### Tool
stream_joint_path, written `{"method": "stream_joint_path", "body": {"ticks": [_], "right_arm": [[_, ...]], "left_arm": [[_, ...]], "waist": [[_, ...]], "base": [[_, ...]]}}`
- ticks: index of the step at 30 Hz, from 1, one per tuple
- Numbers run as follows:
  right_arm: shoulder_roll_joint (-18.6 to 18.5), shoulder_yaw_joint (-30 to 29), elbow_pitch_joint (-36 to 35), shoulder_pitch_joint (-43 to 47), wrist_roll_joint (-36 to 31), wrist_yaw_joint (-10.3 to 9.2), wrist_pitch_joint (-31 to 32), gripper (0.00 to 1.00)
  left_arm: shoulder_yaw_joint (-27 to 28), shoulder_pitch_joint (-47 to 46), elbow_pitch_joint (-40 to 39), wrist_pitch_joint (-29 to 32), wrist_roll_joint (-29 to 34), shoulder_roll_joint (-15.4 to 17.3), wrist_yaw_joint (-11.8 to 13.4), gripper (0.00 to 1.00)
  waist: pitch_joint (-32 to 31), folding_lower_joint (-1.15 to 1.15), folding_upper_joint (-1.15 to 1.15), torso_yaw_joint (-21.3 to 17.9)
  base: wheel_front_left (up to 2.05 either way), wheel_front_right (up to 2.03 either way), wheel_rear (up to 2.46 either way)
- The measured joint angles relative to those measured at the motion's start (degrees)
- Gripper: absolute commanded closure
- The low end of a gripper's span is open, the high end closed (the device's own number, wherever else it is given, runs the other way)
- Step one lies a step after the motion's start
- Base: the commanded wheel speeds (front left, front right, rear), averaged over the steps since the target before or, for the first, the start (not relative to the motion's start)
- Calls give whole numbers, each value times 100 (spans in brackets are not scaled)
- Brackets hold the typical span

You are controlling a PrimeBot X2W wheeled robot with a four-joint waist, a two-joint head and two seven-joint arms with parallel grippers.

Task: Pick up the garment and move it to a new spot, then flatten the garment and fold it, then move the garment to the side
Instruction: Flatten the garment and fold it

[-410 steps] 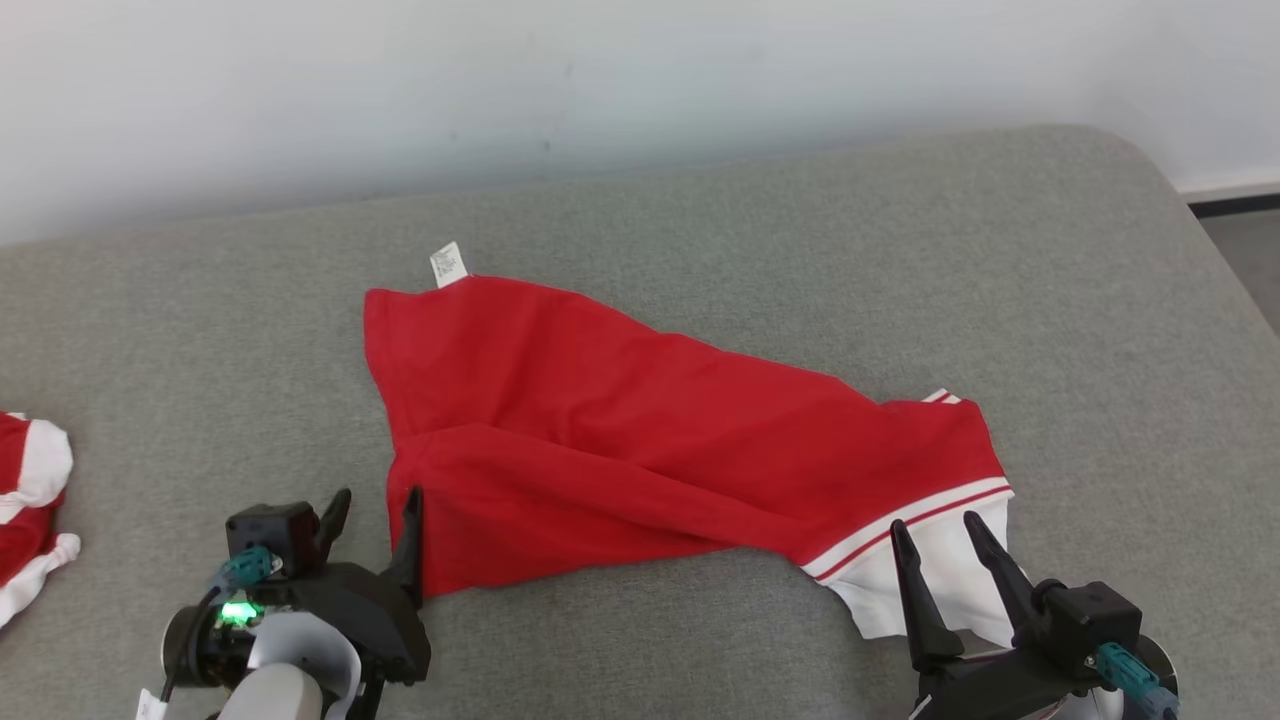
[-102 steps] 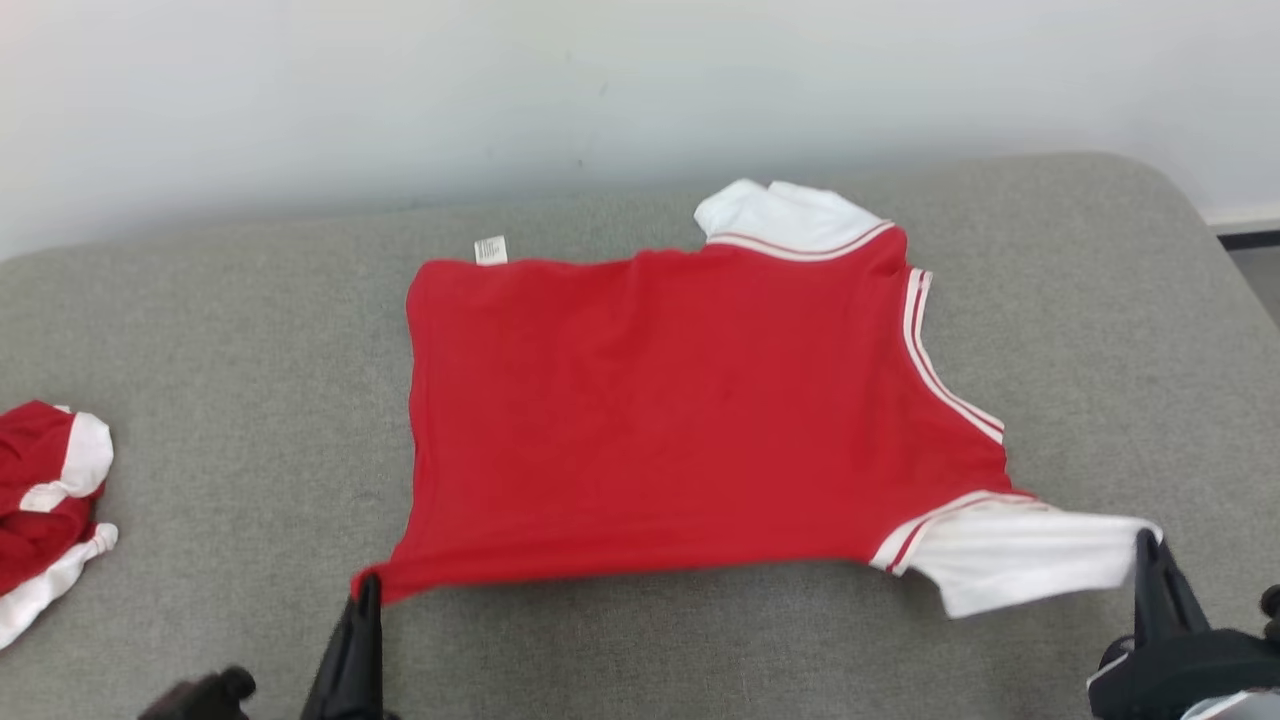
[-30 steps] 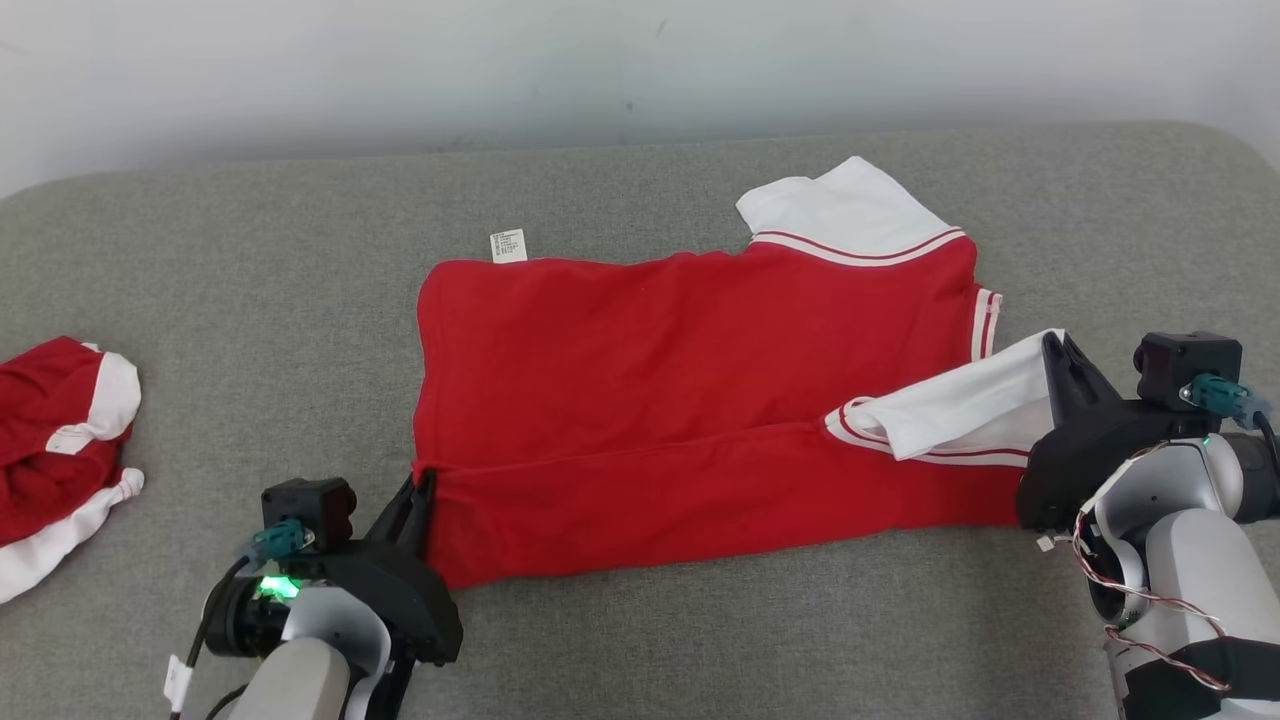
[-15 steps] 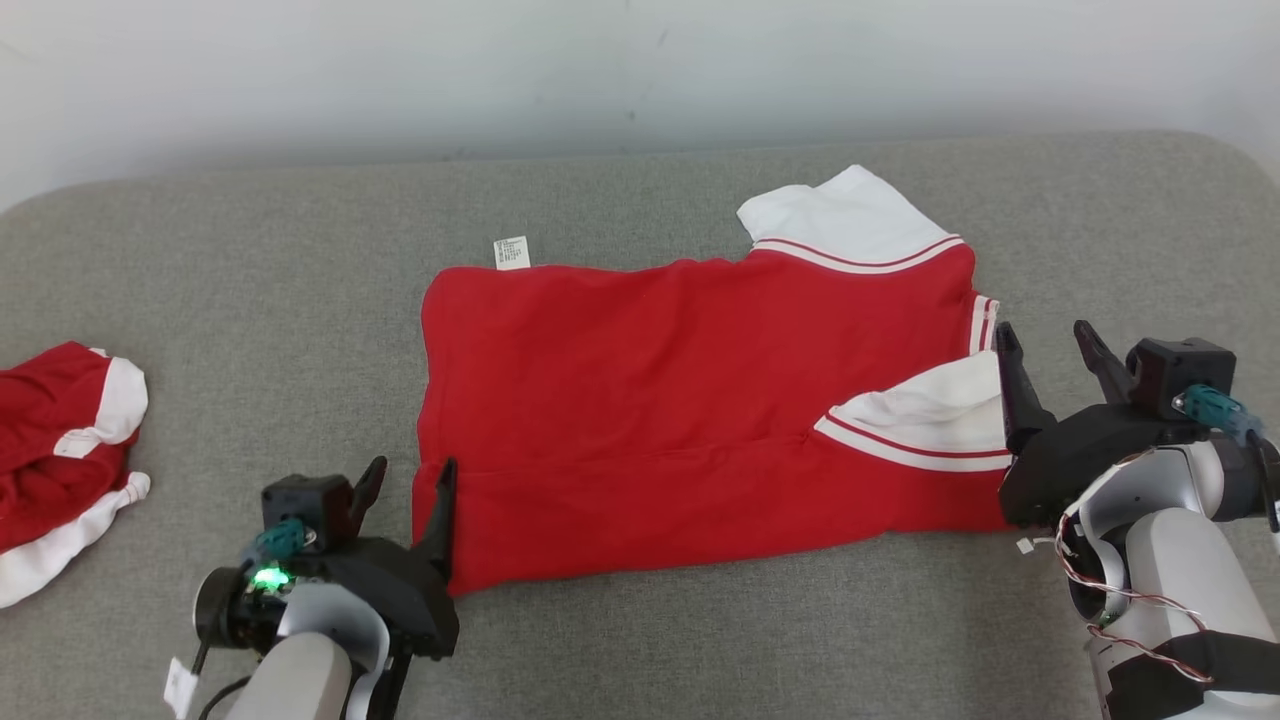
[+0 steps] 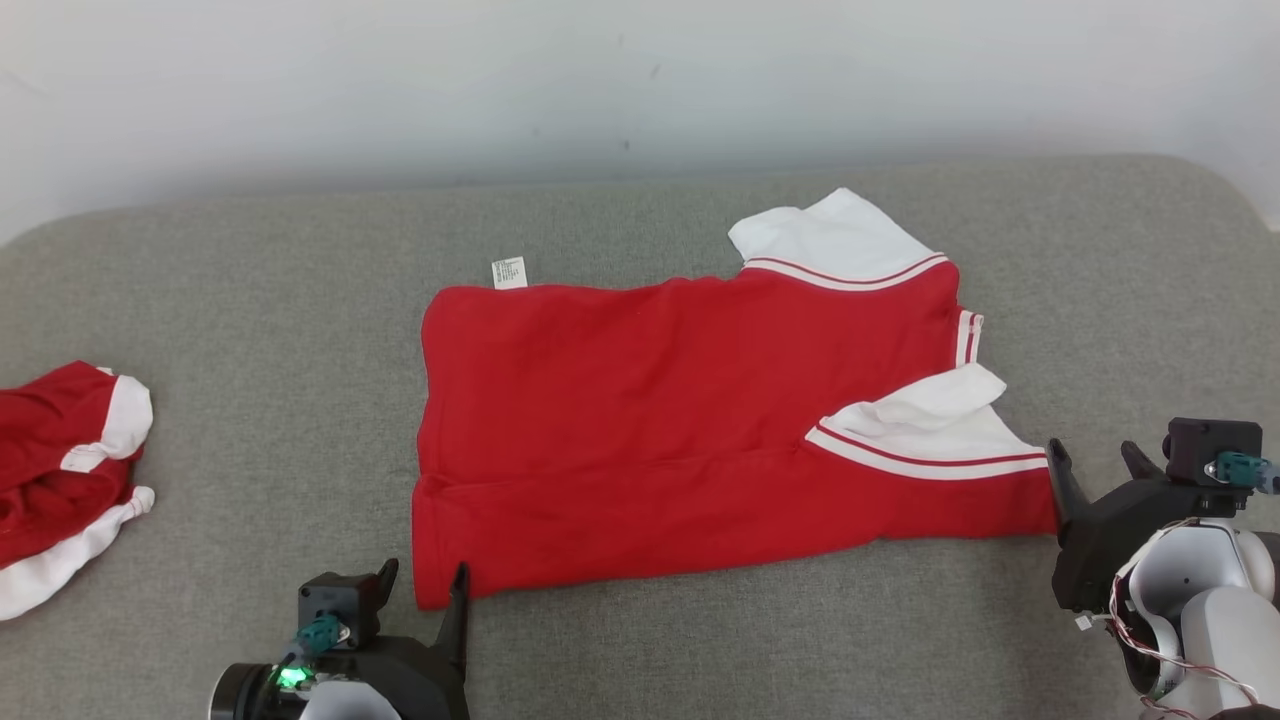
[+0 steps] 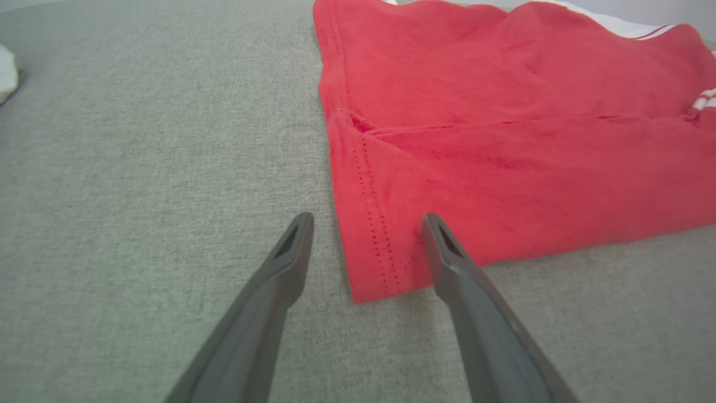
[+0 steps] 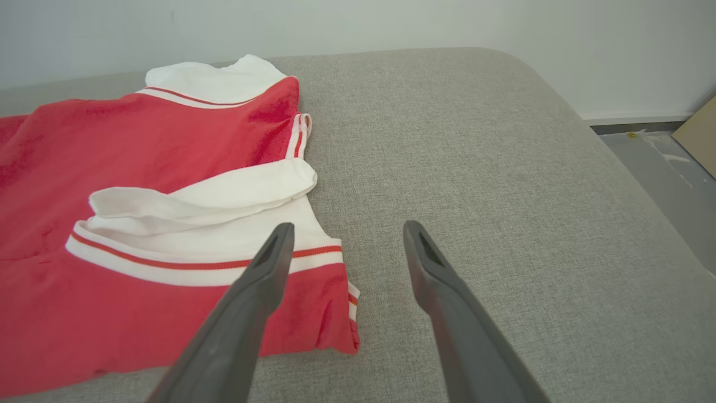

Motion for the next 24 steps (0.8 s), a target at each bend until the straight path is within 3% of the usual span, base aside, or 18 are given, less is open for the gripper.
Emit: {"method": "stream_joint_path", "body": {"ticks": [7,18,19,20,21,22,24], "right_arm": [[86,-124,278,-127,-166,0,448,0],[121,-82,791,-363,26,-4,938,0],[123,-71,804,-370,116,-15,961,0],[123,-57,809,-370,178,-19,978,0],[119,-35,812,-372,215,-25,994,80],[110,-4,814,-371,245,-26,1001,100],[108,48,812,-354,333,-25,993,100]], "left_arm": [[-104,-162,91,194,79,-83,243,0],[-141,-420,211,413,-26,-191,199,0],[-140,-429,222,428,-60,-199,187,50],[-145,-434,236,436,-78,-203,158,77],[-145,-439,246,472,-100,-203,140,100],[-145,-441,261,486,-165,-207,129,100],[-154,-441,293,535,-199,-225,85,100]], "waist": [[295,1,0,-16],[607,0,-2,77],[620,0,-2,86],[630,0,-2,92],[635,0,-2,94],[632,0,-2,92],[614,0,-2,90]], "base": [[0,0,0],[0,0,0],[0,0,0],[0,0,0],[0,0,0],[0,0,0],[0,0,0]]}}
